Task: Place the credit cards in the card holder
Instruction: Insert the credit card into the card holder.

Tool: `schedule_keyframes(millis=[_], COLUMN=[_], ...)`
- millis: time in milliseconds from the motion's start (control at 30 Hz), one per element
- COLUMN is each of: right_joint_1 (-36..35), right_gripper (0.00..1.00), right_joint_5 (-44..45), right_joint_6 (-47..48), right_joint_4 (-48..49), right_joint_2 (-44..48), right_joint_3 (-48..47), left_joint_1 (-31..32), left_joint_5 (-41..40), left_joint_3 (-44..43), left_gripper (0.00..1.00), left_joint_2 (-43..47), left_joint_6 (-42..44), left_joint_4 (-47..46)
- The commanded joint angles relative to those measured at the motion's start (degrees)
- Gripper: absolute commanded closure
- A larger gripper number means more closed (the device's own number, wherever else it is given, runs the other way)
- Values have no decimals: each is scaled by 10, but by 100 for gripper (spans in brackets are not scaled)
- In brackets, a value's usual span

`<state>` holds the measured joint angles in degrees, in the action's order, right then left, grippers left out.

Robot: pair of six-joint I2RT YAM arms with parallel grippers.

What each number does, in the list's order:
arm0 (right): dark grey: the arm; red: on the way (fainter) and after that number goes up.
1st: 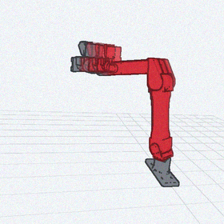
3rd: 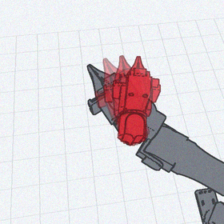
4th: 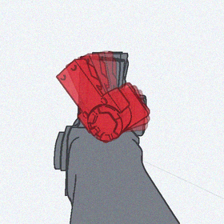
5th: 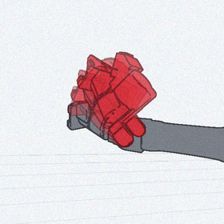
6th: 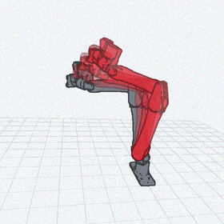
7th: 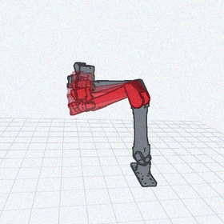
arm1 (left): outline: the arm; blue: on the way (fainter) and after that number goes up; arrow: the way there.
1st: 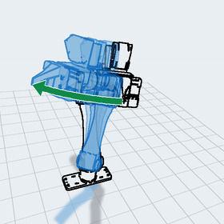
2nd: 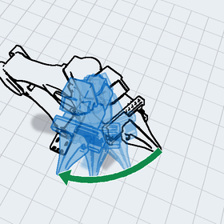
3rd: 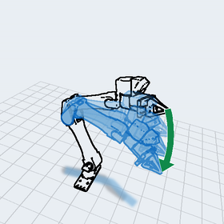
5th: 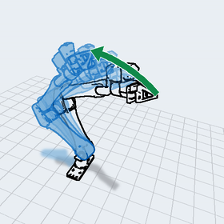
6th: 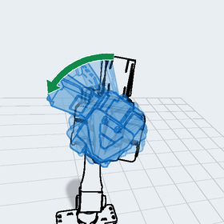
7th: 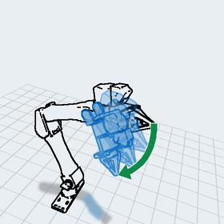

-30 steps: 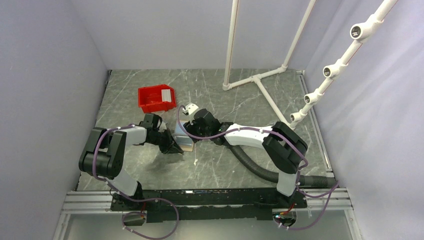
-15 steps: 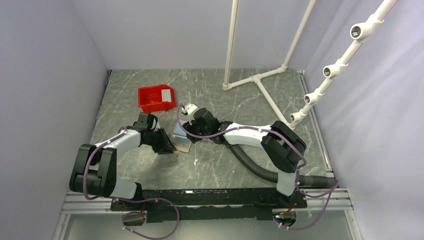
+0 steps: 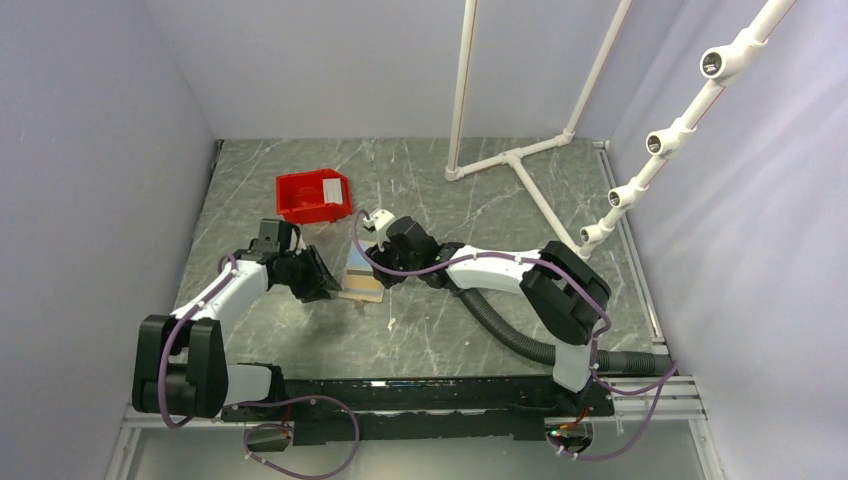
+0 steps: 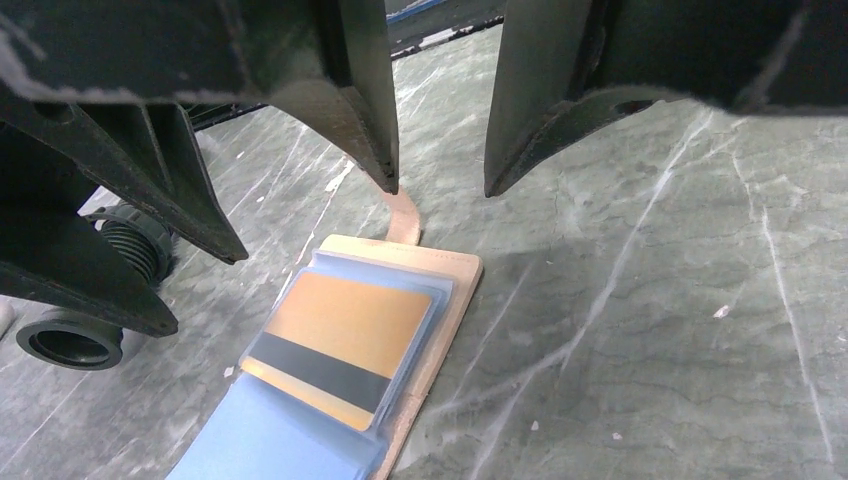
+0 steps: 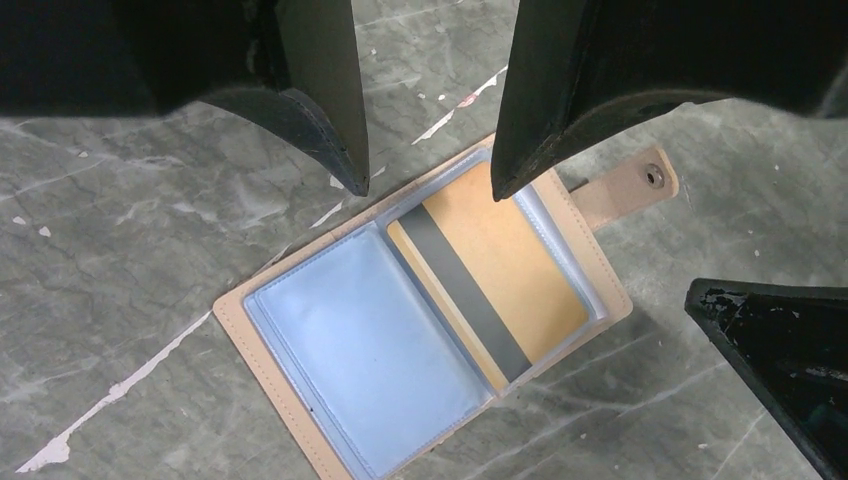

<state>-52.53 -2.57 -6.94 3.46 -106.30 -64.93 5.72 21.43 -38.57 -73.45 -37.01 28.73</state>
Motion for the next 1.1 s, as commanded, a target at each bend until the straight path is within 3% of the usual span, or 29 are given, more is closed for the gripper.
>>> schedule_keyframes(millis=[0,167,300,367,533,733,833,867,1067], right_joint_1=[6,39,56,61,63,64,64,64,63], right_gripper=[49,47,46,45,45,46,49,49,54], right_joint_5=[-19,-82,-87,-85,-47,-77,-97,-108,-204], right_joint_6=[-17,-71,-82,-79,-51,-94,-133,-147,-259], right_joint_4=[-1,-50,-128,-120,-149,-118,-105,-99,-38], right_joint_2=[-4,-56,-120,-132,-171,-155,-131,-121,-48], right_joint_3=[-36,-96,-198,-211,-258,-191,-140,-122,-19], left_joint_1=[-6,-6,-6,-6,-24,-114,-127,-128,-126], left_joint_5=[12,66,113,120,93,91,66,56,50], left_joint_3=[-18,-11,7,9,-48,-173,-250,-281,-471], left_gripper=[57,57,60,61,50,35,12,9,11], left_joint_2=[12,-26,-72,-90,-76,-72,-110,-128,-288], left_joint_6=[7,-11,-38,-43,-10,24,34,43,82], left_joint_4=[2,-50,-113,-127,-70,-12,-2,2,37])
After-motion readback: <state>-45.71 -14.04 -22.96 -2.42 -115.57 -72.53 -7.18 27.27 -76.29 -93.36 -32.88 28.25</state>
